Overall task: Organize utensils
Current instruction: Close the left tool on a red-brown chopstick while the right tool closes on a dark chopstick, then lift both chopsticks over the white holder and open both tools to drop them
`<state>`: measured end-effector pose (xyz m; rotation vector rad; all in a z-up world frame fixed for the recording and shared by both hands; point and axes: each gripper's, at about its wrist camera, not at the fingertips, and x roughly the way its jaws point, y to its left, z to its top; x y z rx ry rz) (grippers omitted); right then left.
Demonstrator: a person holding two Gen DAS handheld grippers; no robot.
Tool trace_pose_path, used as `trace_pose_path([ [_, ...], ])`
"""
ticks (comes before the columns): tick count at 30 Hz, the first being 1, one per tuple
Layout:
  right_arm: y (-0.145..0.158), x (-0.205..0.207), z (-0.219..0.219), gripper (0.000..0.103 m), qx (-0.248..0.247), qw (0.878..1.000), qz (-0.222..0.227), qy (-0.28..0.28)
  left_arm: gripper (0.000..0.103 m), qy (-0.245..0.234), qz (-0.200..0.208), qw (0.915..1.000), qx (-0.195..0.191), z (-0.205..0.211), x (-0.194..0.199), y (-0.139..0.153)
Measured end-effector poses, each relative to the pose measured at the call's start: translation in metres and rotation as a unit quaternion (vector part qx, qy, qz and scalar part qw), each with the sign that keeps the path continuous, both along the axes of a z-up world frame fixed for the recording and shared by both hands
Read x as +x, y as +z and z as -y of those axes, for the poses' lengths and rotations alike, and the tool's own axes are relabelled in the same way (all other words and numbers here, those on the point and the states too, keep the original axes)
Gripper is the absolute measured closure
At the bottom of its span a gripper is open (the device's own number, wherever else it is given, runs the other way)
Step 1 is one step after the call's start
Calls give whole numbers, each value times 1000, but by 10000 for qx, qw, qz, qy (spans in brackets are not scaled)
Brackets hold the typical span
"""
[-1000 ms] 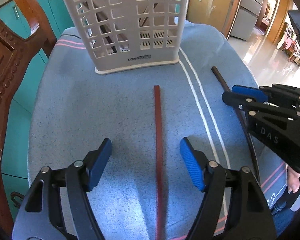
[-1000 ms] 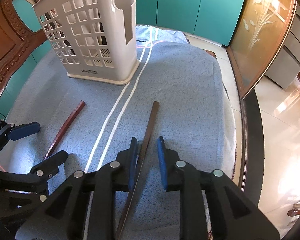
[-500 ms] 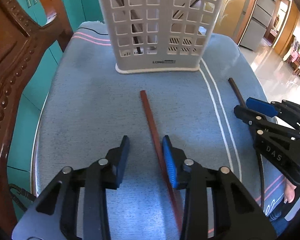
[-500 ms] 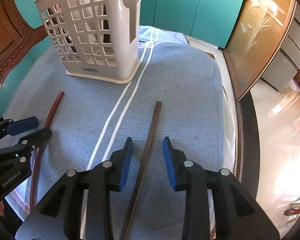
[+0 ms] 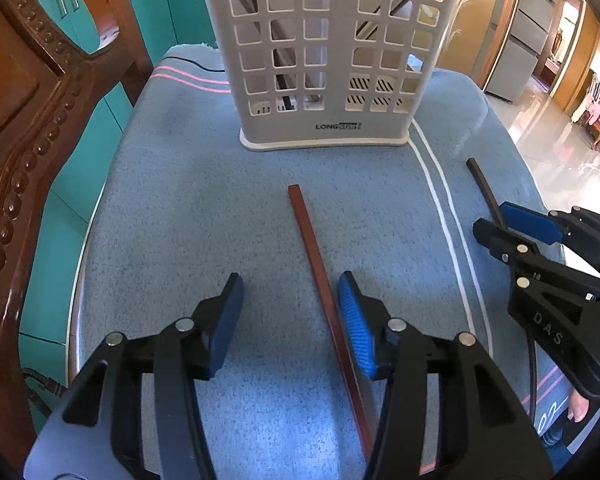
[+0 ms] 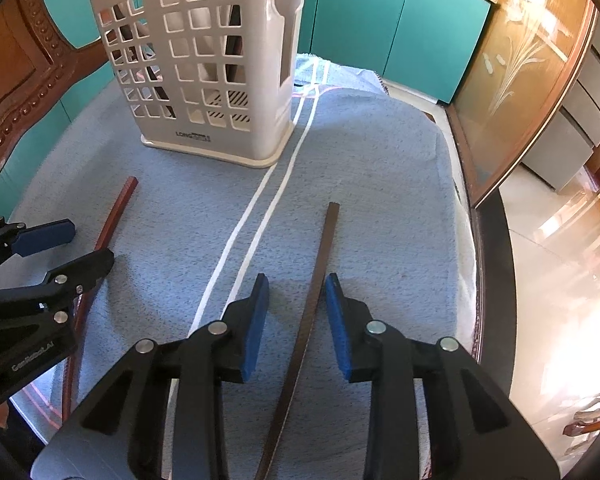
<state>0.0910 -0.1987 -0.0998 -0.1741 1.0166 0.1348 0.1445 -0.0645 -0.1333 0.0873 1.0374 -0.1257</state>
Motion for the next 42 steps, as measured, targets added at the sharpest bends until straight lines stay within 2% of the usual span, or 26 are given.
trace_pose_path([
  [4,0,0,1,84,145,9998,-58,76,53,7,18,10000,8,1,2,-1],
  [6,0,0,0,93,224,9996,-94,132,59,-18,27,10000,-52,2,2,-1],
  [7,1,0,0,94,243,9995,-101,149,60,-27,29,10000,-62,2,2,-1],
  [10,1,0,-1,96,287,9994,-93,160,76,-93,59,9999,-95,5,1,0],
  [12,1,1,1,97,351,9992,-89,152,91,-131,82,9998,-99,7,1,1],
  [15,6,-1,3,97,454,9989,5,101,95,-100,157,9997,-157,7,1,4],
  [19,25,-5,11,97,626,9976,287,39,96,-14,470,9985,-293,3,-2,20],
  [26,83,-35,29,97,1213,9874,1000,172,96,-85,1269,9893,-714,-7,-30,71],
  [31,121,-65,47,97,1672,9733,1550,275,96,-187,1987,9760,-875,-10,-56,107],
  [34,145,-74,63,97,1961,9633,1810,282,96,-212,2518,9623,-1009,-13,-75,137],
  [37,179,-80,69,96,2269,9511,2073,321,96,-222,3004,9457,-1218,-17,-86,176],
  [39,202,-76,72,96,2446,9419,2271,366,96,-221,3407,9313,-1274,-20,-90,208],
  [42,239,-61,75,96,2613,9295,2576,373,96,-110,3822,9130,-1425,-24,-81,246],
])
